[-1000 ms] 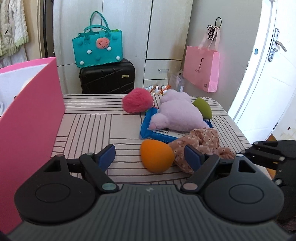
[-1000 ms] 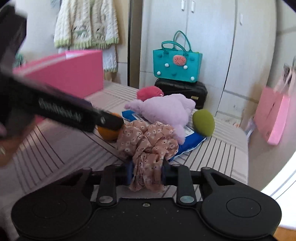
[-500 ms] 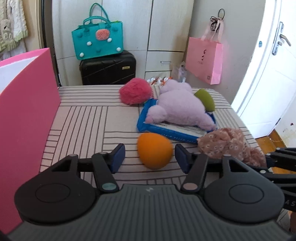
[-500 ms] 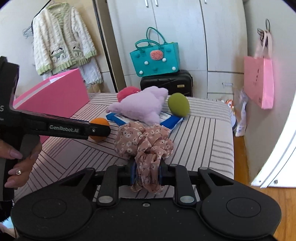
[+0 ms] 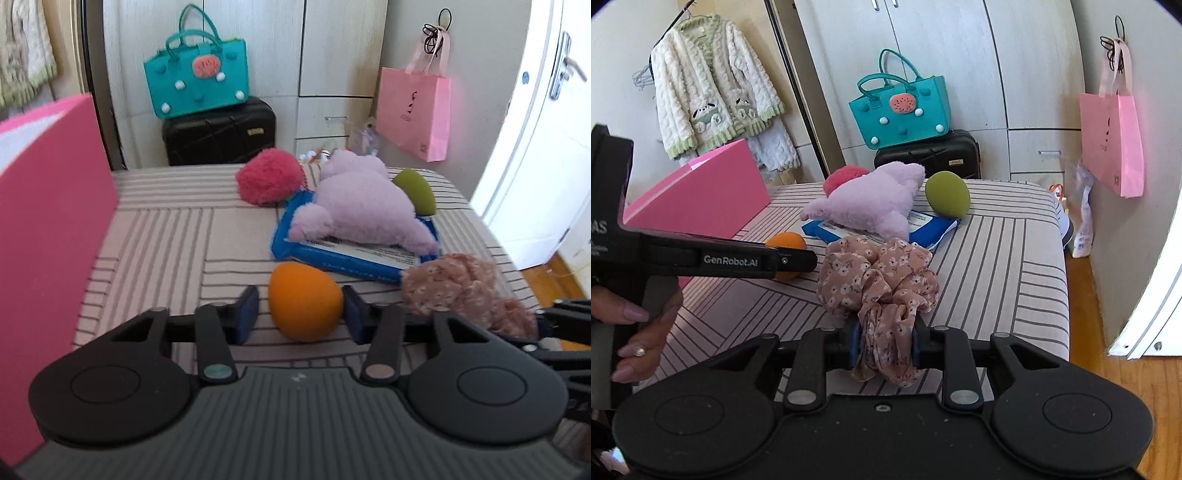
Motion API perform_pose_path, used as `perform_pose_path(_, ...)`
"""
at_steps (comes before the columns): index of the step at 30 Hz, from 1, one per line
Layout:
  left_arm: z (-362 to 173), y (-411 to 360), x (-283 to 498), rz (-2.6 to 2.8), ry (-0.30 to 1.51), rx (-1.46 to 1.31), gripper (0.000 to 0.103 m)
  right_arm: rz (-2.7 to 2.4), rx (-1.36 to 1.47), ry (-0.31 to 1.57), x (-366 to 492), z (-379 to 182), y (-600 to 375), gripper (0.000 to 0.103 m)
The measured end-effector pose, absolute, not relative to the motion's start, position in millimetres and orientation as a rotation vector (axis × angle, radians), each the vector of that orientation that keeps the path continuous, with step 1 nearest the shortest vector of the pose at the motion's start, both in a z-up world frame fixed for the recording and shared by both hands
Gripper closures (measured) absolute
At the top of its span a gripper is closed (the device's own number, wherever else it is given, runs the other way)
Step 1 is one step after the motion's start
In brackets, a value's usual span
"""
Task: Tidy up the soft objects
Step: 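Close the left gripper on the orange sponge while the right gripper lifts the scrunchie, then carry the orange sponge and the scrunchie in both grippers over the pink box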
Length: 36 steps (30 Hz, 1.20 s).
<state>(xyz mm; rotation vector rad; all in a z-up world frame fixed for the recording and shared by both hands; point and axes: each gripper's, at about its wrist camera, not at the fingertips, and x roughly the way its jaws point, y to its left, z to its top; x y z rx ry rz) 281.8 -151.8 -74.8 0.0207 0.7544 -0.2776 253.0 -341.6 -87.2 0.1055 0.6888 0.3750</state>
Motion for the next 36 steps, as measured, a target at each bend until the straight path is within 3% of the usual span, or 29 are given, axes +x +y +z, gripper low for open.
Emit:
perform_pose_path(16,-55.8,-132.0,251.5,-0.359,0.773,-0.059,0.066,0.385,0.151,0.734,240.5,-75.9,-334.4,0.075)
perform_pose_path(36,-11.7,-75.8,183.2,-0.575,0.893,0.015,0.066,0.536,0.041,0.746,189.0,-9.5,-303.2,0.076)
